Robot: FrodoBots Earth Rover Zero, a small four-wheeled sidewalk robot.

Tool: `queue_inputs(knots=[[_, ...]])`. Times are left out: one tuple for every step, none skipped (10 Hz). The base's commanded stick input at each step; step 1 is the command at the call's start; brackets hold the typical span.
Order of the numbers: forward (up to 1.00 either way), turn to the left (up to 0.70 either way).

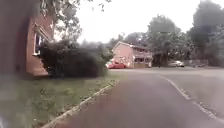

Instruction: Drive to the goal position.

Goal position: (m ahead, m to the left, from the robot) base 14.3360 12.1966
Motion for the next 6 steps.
queue_inputs(knots=[[1.0, -0.04], [1.0, -0.04], [1.0, -0.3], [1.0, -0.4], [1.0, -0.4], [1.0, -0.4]])
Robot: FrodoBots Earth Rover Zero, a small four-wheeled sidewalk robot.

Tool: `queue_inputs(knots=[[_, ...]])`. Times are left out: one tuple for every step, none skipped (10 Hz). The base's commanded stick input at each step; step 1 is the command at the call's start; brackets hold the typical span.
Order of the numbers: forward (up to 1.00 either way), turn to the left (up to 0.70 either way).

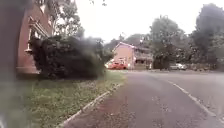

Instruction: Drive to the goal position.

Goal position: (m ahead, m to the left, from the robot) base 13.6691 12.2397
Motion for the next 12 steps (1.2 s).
queue_inputs(knots=[[1.0, -0.4], [1.0, -0.4], [1.0, -0.4], [1.0, -0.4], [1.0, -0.4], [1.0, -0.4], [1.0, -0.4], [1.0, -0.4], [1.0, -0.2], [1.0, 0.0], [1.0, 0.0], [1.0, 0.0]])
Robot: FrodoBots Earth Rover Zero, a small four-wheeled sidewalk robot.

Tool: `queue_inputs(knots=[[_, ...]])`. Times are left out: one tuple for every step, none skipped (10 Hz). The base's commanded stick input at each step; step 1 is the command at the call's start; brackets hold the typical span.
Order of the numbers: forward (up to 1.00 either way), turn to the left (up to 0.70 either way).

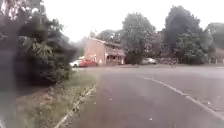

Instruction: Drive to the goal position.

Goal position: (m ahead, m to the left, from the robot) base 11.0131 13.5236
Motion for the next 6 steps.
queue_inputs(knots=[[1.0, 0.0], [1.0, 0.0], [1.0, 0.0], [1.0, 0.0], [1.0, 0.0], [1.0, 0.0]])
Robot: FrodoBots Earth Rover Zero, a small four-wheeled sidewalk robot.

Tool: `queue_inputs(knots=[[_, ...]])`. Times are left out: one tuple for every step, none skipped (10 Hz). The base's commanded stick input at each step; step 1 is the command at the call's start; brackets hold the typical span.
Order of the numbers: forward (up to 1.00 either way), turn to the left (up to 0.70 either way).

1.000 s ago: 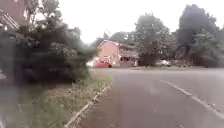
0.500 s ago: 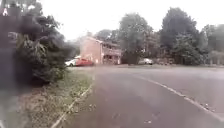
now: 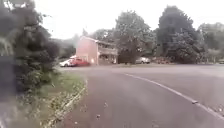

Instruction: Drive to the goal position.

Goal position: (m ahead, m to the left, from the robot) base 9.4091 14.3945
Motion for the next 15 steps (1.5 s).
queue_inputs(knots=[[1.0, 0.0], [1.0, 0.0], [1.0, 0.0], [1.0, 0.0], [1.0, 0.0], [1.0, 0.0], [1.0, 0.0], [1.0, 0.0], [1.0, 0.02], [1.0, 0.08], [1.0, 0.2], [1.0, 0.32], [1.0, 0.4], [1.0, 0.4], [1.0, 0.4]])
